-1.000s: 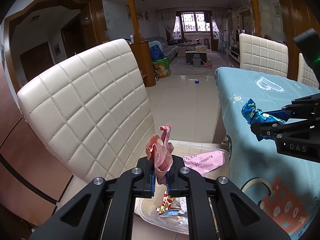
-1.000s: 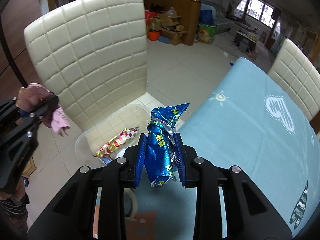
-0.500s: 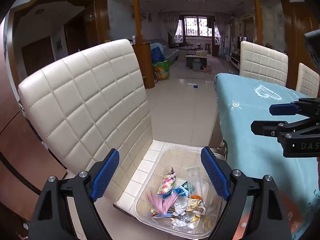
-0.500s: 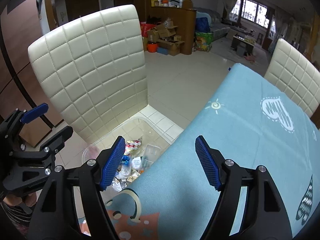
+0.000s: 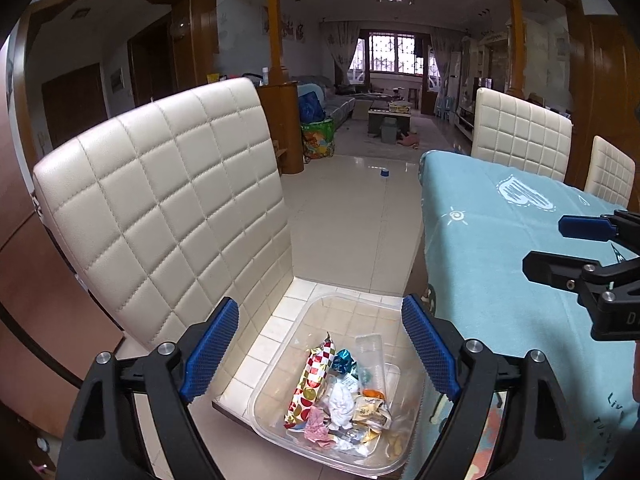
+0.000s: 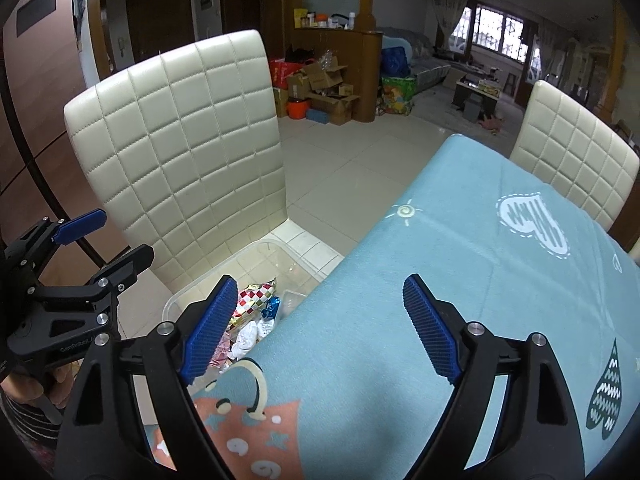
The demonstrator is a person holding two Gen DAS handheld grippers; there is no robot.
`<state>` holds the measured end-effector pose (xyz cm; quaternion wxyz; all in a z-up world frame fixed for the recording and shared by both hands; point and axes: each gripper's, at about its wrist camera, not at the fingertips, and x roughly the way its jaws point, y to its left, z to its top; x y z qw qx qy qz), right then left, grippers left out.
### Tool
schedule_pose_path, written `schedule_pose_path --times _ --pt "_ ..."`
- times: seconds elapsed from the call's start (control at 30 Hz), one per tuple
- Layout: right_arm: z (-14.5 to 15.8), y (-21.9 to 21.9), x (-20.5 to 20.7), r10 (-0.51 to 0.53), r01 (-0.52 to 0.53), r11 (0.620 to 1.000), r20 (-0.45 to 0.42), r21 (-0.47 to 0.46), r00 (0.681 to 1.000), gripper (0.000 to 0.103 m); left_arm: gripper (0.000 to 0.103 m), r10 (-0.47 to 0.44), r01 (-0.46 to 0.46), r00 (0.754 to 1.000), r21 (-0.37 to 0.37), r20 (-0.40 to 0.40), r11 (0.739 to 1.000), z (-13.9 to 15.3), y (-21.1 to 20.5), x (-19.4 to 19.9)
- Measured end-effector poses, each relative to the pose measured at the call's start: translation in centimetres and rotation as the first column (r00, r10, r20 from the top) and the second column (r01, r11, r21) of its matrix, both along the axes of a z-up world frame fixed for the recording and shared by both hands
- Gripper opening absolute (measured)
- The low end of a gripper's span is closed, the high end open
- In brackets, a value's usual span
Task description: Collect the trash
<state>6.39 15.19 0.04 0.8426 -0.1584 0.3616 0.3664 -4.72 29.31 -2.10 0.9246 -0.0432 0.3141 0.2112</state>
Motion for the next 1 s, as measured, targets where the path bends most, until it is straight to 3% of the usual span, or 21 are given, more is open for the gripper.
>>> schedule_pose_path --times 0.2,0.33,0.57,0.77,1.0 --pt "1.6 -2.9 -0.3 -0.077 0.075 0.996 0.03 0.044 0.997 0.097 0.082 -0.02 0.021 0.999 -0.033 0.03 0.999 1.2 -1.8 0.0" --pt "2.5 -4.8 -0.6 -0.136 0.134 0.989 0.046 0.058 0.99 0.099 0.09 -0.044 0.048 0.997 -0.056 0.061 0.997 2.2 -3.5 -0.1" --pt "4.0 -9.0 -1.1 -0.254 0.248 0.966 0.09 0.078 0.963 0.1 0.092 -0.095 0.094 0.993 0.032 0.067 0.995 4.5 -8.4 0.1" --pt "5.3 -12.7 -1.8 -0.342 0.331 0.938 0.132 0.101 0.93 0.1 0.092 -0.099 0.098 0.995 0.004 0.03 0.995 5.5 -10.8 1.5" --pt "7.1 -16.9 -2.3 -0.407 0.386 0.909 0.146 0.156 0.902 0.1 0.092 -0.141 0.14 0.989 0.039 0.032 0.989 6.3 -14.3 2.3"
